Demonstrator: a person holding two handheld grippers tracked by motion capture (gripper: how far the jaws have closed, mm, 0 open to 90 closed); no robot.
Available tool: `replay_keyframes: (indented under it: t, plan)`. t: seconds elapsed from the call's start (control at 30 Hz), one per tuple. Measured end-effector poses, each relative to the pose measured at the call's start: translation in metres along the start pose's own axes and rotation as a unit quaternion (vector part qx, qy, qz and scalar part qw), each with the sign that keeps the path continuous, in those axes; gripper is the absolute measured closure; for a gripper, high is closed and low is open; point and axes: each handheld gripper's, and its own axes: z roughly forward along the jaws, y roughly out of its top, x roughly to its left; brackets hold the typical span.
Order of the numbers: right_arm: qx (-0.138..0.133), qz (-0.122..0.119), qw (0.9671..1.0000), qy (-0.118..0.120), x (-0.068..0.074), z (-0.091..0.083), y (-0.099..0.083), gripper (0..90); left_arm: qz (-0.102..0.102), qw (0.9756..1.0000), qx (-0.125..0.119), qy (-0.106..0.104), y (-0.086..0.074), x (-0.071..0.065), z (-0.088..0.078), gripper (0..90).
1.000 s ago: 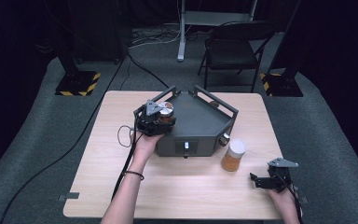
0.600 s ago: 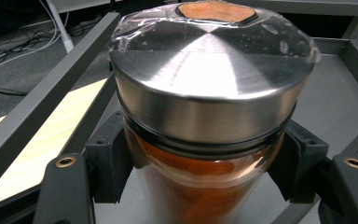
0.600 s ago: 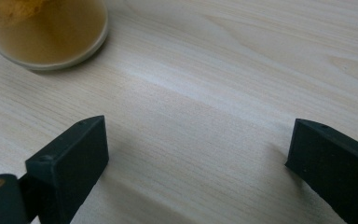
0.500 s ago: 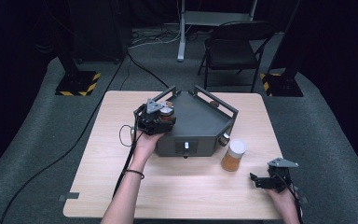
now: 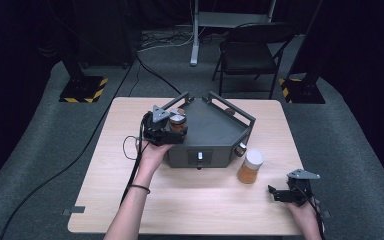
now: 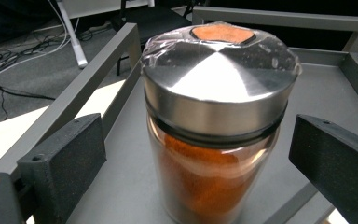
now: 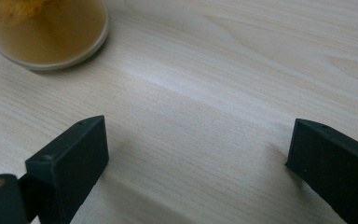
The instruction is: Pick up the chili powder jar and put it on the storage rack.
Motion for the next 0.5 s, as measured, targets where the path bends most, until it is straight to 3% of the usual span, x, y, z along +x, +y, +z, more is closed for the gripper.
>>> replay_keyframes:
  t: [0.5]
  plan:
    - [0.000,0.000,1.0000,0.000,0.000,0.000,0.000,4.1,0.018,0.9996,-0.020,-0.002,-0.014,0.006,-0.024,0.4]
